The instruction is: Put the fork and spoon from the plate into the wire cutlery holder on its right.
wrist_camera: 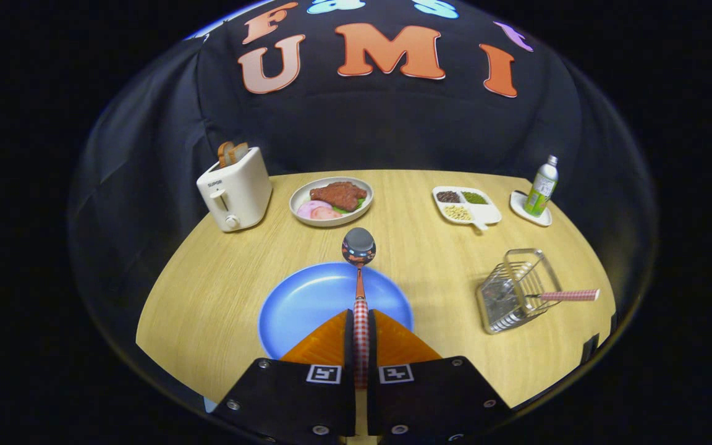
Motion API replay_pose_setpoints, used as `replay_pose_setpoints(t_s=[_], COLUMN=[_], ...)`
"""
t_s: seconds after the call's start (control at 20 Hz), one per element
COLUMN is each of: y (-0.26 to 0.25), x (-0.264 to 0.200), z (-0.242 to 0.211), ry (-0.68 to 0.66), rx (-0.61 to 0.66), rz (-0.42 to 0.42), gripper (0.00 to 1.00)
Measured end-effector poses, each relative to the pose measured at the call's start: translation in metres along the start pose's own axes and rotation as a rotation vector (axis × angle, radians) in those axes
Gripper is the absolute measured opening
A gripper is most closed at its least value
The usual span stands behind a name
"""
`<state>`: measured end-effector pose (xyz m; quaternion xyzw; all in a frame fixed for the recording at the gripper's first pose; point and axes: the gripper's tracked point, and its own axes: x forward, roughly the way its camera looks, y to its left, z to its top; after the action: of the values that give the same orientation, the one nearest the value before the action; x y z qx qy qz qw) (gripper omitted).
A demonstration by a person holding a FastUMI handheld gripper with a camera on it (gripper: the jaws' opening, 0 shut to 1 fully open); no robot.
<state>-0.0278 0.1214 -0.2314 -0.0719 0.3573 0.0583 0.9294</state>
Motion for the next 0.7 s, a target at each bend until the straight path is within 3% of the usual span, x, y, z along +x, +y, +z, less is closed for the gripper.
replay_pose_setpoints(t_s=[0.25,0.7], y=[-0.055,-0.139], x=[-0.018,-0.03], z=[0.029,0.028], ry=[-0.009,0.106], rx=[-0.002,-0.034], rz=[-0.034,-0.062], gripper=[0.08,0.08])
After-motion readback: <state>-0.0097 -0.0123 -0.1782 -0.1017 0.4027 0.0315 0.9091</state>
